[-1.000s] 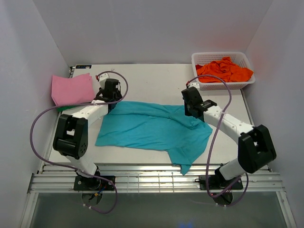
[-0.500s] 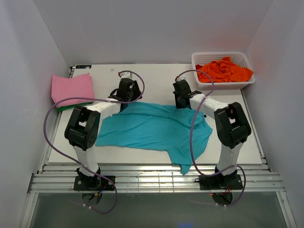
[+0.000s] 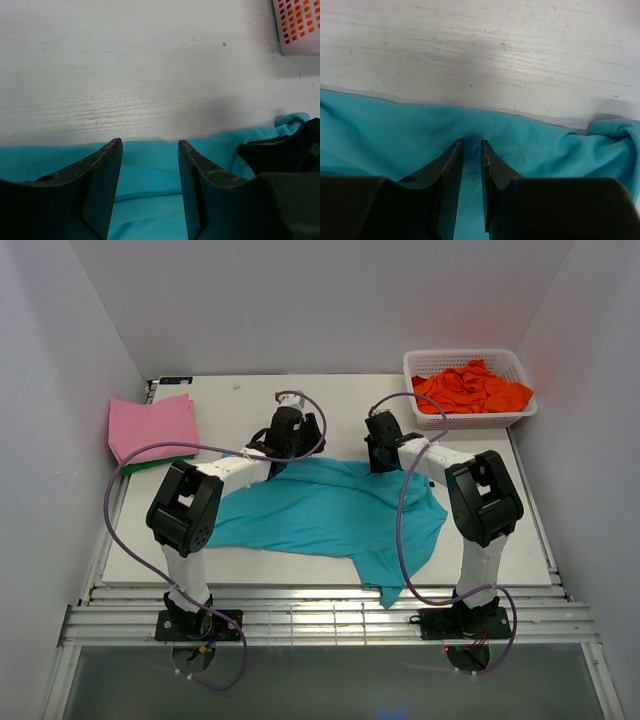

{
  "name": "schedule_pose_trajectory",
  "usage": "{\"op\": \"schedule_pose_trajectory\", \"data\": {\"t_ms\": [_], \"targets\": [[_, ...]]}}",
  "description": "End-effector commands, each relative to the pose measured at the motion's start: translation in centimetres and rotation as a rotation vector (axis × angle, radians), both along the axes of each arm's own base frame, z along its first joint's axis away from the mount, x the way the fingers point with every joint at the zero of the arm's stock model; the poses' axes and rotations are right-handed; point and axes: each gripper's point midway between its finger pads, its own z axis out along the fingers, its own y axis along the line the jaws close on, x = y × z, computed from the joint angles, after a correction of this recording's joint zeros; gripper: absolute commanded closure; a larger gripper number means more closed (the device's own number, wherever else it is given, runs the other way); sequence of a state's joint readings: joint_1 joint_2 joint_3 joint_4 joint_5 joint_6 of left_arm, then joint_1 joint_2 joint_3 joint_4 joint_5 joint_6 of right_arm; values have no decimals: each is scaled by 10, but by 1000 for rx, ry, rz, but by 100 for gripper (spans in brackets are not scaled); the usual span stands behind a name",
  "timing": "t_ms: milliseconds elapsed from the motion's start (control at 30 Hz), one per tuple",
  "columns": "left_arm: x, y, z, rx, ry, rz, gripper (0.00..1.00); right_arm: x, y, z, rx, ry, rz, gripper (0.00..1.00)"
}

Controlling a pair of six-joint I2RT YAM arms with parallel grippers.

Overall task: Fold and stack the t-shirts
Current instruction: Fold the tshirt

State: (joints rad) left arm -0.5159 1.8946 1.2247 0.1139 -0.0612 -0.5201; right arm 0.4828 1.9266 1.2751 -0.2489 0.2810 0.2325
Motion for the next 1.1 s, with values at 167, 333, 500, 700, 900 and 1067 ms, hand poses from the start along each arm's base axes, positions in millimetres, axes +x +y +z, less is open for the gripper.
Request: {"op": "schedule_pose_trajectory", "data": {"t_ms": [167,333,500,700,900,1067], "targets": [[-13,-32,5,-34,9,-62,41,-6,3,9,46,-1,-8,75],[-21,-41,-5,-23,30,-78,41,-13,0,11,47,6,-9,92],[-29,-44,-14,-16,50,-85,41,-27,1,36,79,-30,13,92],[-40,-51,-19,-6,59,-99,41,-57,7,48,93,-29,55,92],[-47,-51,-21,7,57,-98,41,-93,16,48,120,-7,84,92],[-51,-51,-21,14,56,-95,41,-121,21,37,123,36,106,92]]}}
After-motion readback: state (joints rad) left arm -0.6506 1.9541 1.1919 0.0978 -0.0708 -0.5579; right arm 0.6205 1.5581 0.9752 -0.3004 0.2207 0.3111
